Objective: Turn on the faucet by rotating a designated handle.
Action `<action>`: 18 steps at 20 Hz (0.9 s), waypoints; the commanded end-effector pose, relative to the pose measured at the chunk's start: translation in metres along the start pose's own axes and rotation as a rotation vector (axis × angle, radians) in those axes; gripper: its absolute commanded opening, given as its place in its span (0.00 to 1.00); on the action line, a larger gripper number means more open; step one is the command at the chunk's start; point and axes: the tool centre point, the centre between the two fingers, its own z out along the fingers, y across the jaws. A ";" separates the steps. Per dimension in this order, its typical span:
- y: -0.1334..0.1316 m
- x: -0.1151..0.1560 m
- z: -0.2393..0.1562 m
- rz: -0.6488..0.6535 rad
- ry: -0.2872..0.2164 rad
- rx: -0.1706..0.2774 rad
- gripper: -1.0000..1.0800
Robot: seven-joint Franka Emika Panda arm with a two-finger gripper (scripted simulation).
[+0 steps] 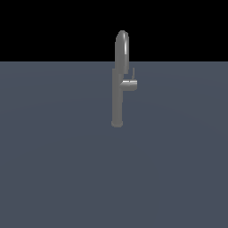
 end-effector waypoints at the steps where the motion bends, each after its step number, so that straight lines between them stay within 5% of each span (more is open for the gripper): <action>1: 0.000 0.000 0.000 0.000 0.000 0.000 0.00; 18: -0.006 0.038 -0.001 0.093 -0.099 0.087 0.00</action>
